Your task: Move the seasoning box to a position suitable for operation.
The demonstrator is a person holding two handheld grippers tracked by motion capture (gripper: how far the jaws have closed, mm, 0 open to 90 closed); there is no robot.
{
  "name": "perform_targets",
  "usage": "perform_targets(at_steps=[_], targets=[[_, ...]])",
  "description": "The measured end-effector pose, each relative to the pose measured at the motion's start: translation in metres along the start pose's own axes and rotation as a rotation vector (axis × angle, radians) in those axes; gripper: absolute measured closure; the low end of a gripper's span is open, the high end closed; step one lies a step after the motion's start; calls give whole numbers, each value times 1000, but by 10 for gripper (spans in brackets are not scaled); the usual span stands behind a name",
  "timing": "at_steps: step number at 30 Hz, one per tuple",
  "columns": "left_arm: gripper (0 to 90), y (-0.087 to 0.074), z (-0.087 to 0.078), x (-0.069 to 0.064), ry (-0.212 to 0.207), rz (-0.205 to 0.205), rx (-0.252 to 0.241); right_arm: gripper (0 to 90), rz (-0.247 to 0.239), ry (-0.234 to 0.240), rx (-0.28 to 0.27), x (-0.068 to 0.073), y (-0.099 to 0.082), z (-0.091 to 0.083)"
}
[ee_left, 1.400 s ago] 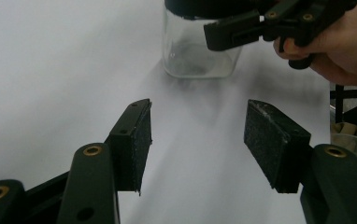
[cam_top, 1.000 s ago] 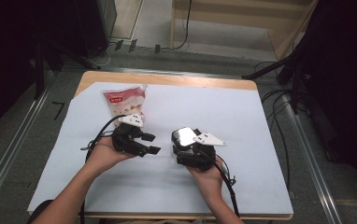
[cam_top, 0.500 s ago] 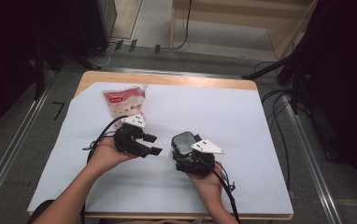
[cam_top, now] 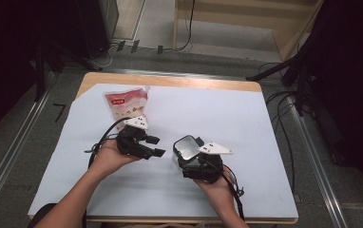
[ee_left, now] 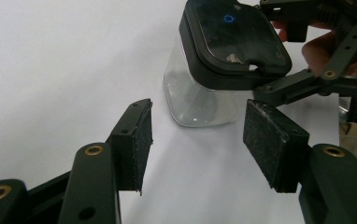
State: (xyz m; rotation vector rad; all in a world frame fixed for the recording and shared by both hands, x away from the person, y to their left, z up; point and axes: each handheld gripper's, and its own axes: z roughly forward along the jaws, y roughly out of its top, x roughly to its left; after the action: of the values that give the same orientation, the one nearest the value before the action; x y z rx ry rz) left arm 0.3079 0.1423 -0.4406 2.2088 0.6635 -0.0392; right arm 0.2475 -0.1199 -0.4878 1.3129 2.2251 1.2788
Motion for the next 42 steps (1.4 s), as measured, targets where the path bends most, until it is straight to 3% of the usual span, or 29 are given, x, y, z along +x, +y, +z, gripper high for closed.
perform_targets(at_steps=[5, 10, 13, 19, 25, 29, 33, 37, 42], targets=[[438, 1, -1, -2, 8, -14, -13, 156, -8, 36, 6, -5, 0, -20], [511, 2, 1, -4, 25, -29, -14, 395, 3, 116, 22, -19, 3, -40], [579, 3, 2, -7, 37, -29, 4, 526, 10, 129, 43, -30, 3, -47], [832, 6, 9, -12, 31, -38, 35, 716, 20, 154, 55, -51, 13, -45], [900, 6, 18, -17, 23, -31, 48, 888, -19, 165, 94, -63, 16, -36], [900, 2, 26, -20, 18, -41, 45, 900, -24, 181, 122, -70, 17, -24], [900, 2, 34, -23, 34, -27, 56, 900, -29, 191, 142, -69, 17, -15], [900, 3, 37, -25, 40, -13, 65, 900, -57, 152, 134, -63, 17, -14], [900, 3, 37, -25, 37, -16, 61, 900, -56, 147, 122, -62, 16, -14]])
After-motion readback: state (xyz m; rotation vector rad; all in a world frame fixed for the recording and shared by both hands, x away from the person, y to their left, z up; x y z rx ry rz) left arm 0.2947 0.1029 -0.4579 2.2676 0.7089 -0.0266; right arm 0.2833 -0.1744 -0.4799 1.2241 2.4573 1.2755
